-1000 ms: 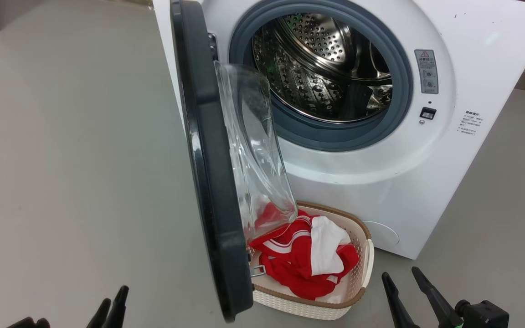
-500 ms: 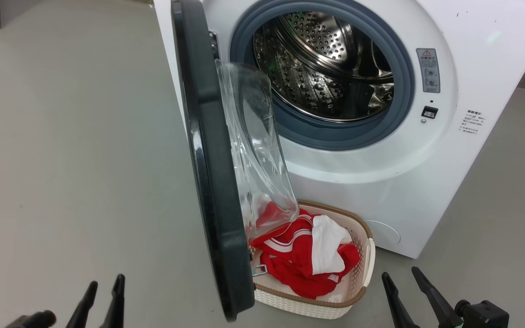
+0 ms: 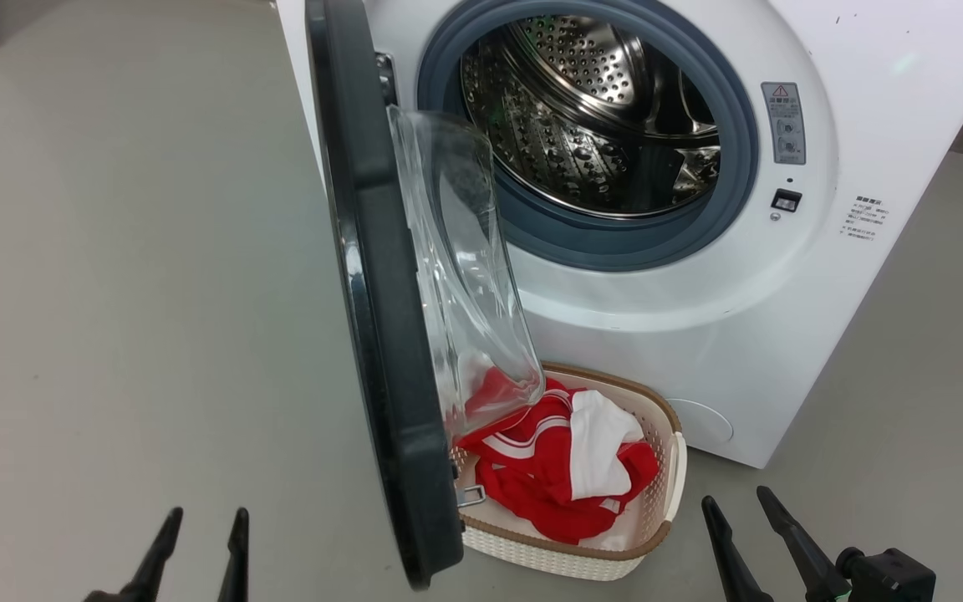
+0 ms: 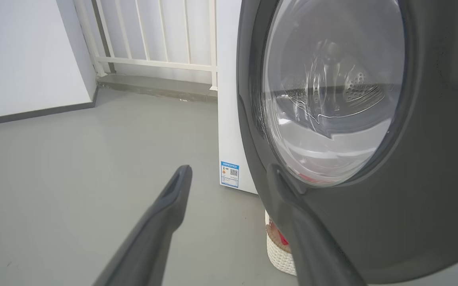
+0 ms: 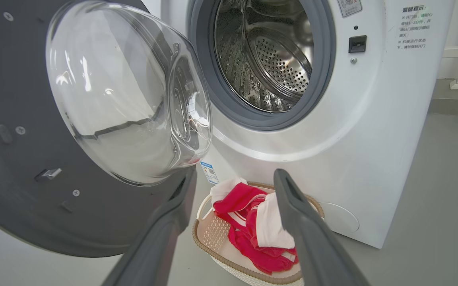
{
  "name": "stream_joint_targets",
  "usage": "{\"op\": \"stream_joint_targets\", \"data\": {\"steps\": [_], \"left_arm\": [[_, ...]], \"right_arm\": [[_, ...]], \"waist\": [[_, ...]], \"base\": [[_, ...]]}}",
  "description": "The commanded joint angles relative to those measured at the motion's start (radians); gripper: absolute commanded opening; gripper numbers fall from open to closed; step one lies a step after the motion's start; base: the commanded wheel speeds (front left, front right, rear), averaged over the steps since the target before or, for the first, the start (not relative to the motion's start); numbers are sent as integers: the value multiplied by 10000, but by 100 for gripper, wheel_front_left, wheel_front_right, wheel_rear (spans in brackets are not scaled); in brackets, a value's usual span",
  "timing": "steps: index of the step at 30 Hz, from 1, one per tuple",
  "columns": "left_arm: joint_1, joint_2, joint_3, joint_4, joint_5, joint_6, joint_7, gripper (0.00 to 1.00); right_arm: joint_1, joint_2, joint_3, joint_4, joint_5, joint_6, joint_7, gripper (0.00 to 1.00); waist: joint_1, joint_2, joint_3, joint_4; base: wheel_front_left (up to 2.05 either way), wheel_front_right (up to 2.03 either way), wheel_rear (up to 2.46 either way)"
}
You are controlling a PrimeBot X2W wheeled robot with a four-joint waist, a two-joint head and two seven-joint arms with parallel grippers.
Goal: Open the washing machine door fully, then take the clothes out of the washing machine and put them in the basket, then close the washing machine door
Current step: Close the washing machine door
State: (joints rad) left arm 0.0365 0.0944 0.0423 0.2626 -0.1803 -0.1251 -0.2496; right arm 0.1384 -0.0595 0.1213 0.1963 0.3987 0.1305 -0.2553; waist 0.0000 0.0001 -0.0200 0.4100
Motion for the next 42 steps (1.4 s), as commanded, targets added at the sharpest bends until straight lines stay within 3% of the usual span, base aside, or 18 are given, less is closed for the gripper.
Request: {"op": "stream_joint_targets", "data": {"steps": [1,19,20,21,23,24,26,30,37,39,42], "left_arm": [[-104,32,380,-256,133,-31,-121,100],[6,-359,575,-208,539,-53,-122,100],[-15,-365,600,-245,465,-54,-122,91],[-41,-371,602,-275,364,-54,-122,60],[-92,-386,609,-341,77,-54,-122,27],[-126,-395,630,-377,-142,-54,-122,0],[-208,-406,640,-488,-667,-54,-122,0],[-422,-425,670,-584,-2928,-55,-122,0],[-772,-323,354,-870,-9363,-55,-19,0],[-816,-63,262,-1245,-11358,-55,523,0],[-753,348,359,-1634,-13388,-55,1632,0]], "right_arm": [[-396,-100,241,-221,-123,2,-65,100],[-418,-97,241,-197,-123,2,-65,100],[-422,-96,239,-202,-124,2,-65,100],[-429,-95,235,-203,-126,2,-65,100],[-440,-94,225,-196,-126,2,-65,100],[-442,-93,227,-192,-126,2,-65,100],[-445,-91,236,-182,-123,2,-65,100],[-458,-83,272,-168,-117,2,-65,100],[-480,-82,336,-158,-103,2,-65,100],[-484,-83,348,-158,-102,2,-65,100],[-489,-81,357,-165,-95,2,-65,100]], "waist": [[0,-1,0,-6],[0,-1,-52,-30],[0,-1,-42,-31],[0,-1,-37,-33],[0,-1,-34,-37],[0,-1,-37,-43],[0,-1,-47,-63],[0,-1,-55,-140],[0,-1,-35,-342],[0,-1,-22,-400],[0,-1,-6,-499]], "base": [[0,0,0],[0,0,0],[0,0,0],[0,0,0],[0,0,0],[0,0,0],[0,0,0],[0,0,0],[0,0,0],[0,0,0],[0,0,0]]}}
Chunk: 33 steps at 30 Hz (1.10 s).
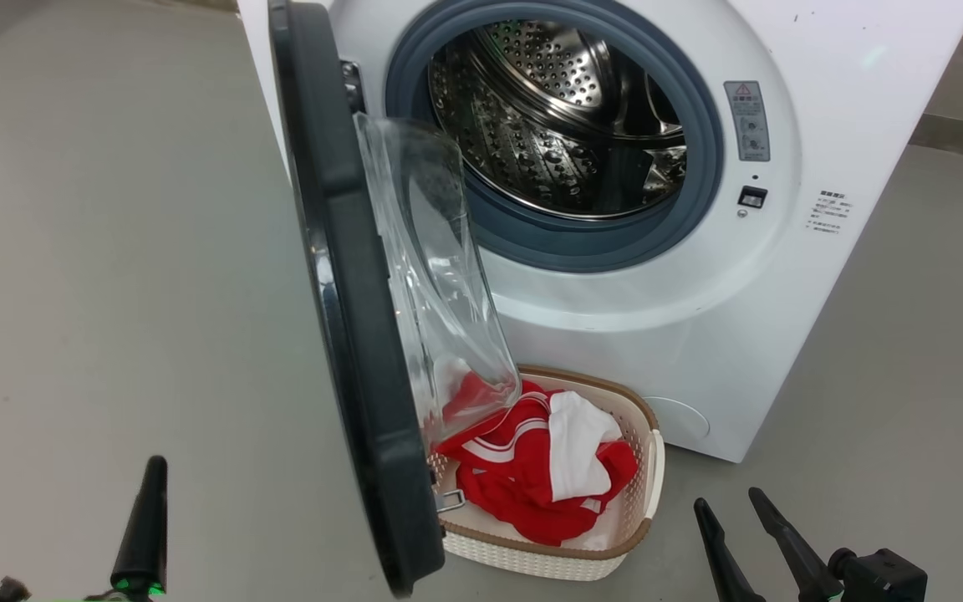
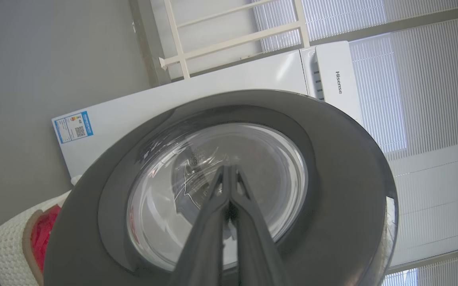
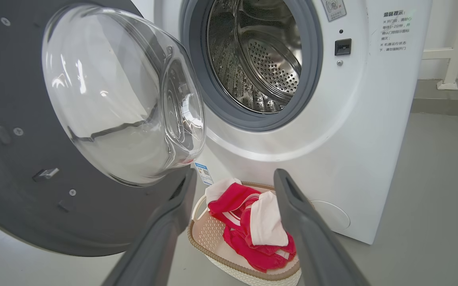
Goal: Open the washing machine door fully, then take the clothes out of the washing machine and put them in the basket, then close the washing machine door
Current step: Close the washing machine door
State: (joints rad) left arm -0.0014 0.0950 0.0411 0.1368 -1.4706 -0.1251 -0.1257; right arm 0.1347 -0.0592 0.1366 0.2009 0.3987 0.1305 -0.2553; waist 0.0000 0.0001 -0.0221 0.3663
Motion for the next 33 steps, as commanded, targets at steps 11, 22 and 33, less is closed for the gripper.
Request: {"op": "stream_joint_targets", "data": {"steps": [11,22,33], "left_arm": [[-99,1375,-3,-760,-1913,-55,4599,0],[-112,982,-72,-1398,-1569,-55,6224,0],[-666,302,-720,-1742,-789,-55,6034,0]], "right_arm": [[-503,-116,270,-204,-70,2,-65,100],[-667,-161,234,-234,-67,2,-65,100],[-981,-209,129,-299,-48,2,-65,100]], "waist": [[0,-1,112,-434],[0,-1,347,-951],[0,-1,774,-1815]], "base": [[0,0,0],[0,0,0],[0,0,0]]}}
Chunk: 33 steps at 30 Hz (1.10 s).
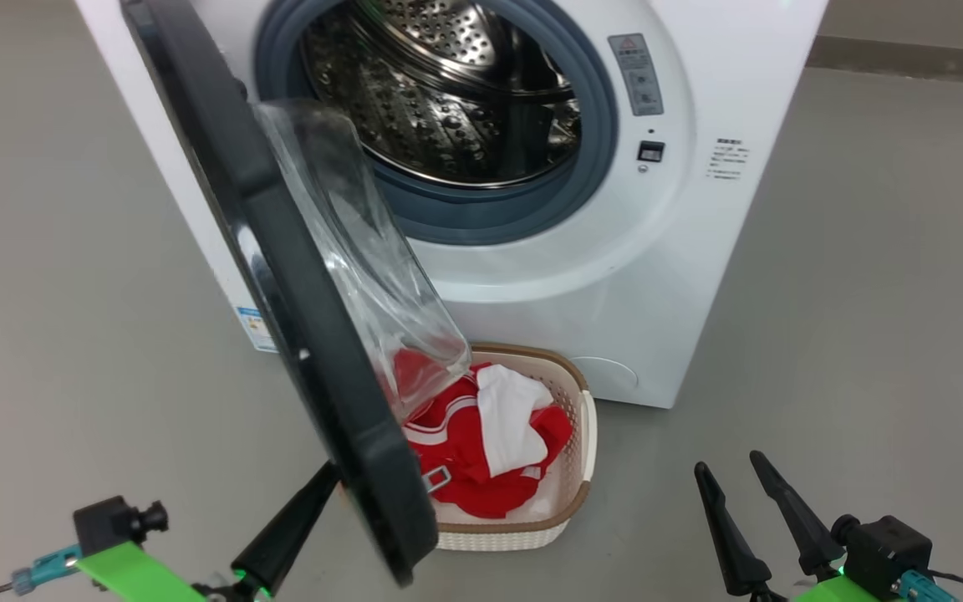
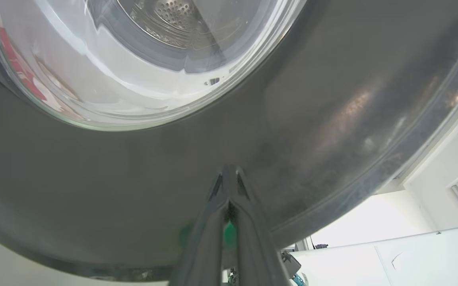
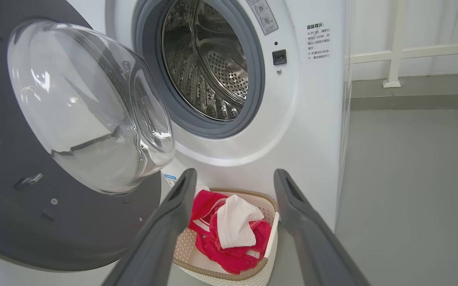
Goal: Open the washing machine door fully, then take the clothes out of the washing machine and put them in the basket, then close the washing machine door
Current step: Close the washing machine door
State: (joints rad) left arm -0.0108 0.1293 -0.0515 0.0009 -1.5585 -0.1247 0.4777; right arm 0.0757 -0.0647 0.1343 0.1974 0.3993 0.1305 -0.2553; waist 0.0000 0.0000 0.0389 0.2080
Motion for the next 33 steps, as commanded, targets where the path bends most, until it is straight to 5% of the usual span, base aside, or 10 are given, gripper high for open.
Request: {"op": "stream_joint_targets", "data": {"steps": [1,16,33], "left_arm": [[-662,-93,133,-421,138,-59,-85,0],[-2727,-347,-1497,263,1022,-59,-1689,0],[-5684,612,-2840,2347,1623,-59,-4993,0]], "right_arm": [[-430,-155,145,-272,-49,2,-65,100],[-1184,-115,45,-376,46,2,-65,100],[-1926,38,109,-375,211,2,-65,100]], "waist": [[0,0,213,-331],[0,0,1325,-1762],[0,0,2413,-3389]], "base": [[0,0,0],[0,0,0],[0,0,0]]}}
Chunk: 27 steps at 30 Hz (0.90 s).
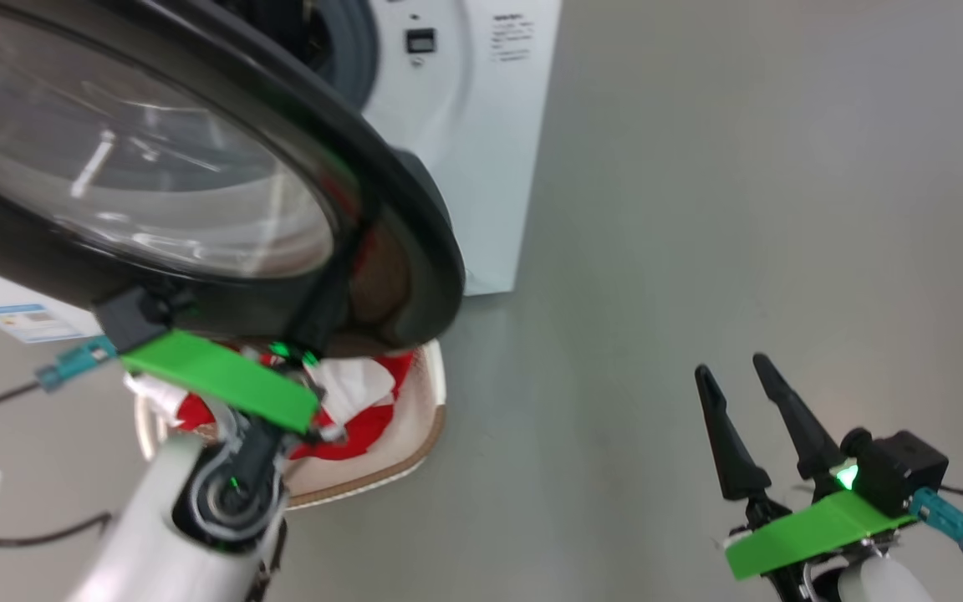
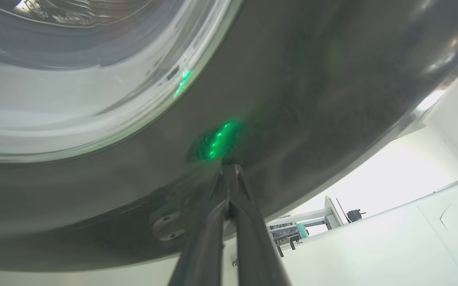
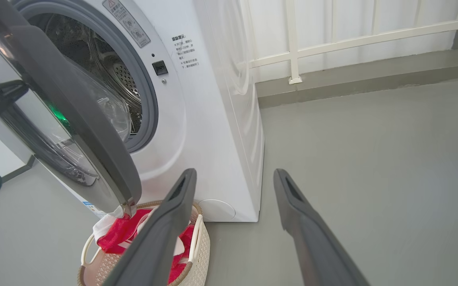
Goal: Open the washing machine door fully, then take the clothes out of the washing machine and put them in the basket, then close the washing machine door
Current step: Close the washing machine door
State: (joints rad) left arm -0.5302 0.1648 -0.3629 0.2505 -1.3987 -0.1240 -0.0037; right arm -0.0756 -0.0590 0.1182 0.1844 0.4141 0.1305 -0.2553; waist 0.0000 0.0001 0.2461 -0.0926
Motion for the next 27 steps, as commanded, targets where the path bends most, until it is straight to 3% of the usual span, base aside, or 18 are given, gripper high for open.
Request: {"op": "stream_joint_targets", "data": {"steps": [1,11,21,23,24,26,27], "left_arm": [[-671,304,246,-11,26,-67,-379,0],[-2112,779,-294,1231,-215,-67,-1530,0],[-2061,1084,-873,1552,-690,-67,-2026,1],[-1939,1109,-965,1552,-754,-67,-2127,29],[-1939,1109,-965,1552,-754,-67,-2127,29],[-1756,1119,-997,1546,-828,-67,-2244,50],[-1645,1133,-1033,1544,-838,-67,-2289,84]], "right_arm": [[-439,-13,281,-241,68,2,-65,100],[-555,50,286,-228,120,2,-65,100],[-420,74,207,-215,74,2,-65,100],[-390,76,188,-207,54,2,-65,100],[-390,76,188,-207,54,2,-65,100],[-351,76,182,-197,28,2,-65,100],[-324,75,176,-193,15,2,-65,100]], "waist": [[0,-1,377,-450],[0,-1,561,-869],[0,-1,313,-750],[0,-1,243,-661],[0,-1,243,-661],[0,-1,158,-578],[0,-1,109,-536]], "base": [[0,0,0],[0,0,0],[0,0,0],[0,0,0],[0,0,0],[0,0,0],[0,0,0]]}}
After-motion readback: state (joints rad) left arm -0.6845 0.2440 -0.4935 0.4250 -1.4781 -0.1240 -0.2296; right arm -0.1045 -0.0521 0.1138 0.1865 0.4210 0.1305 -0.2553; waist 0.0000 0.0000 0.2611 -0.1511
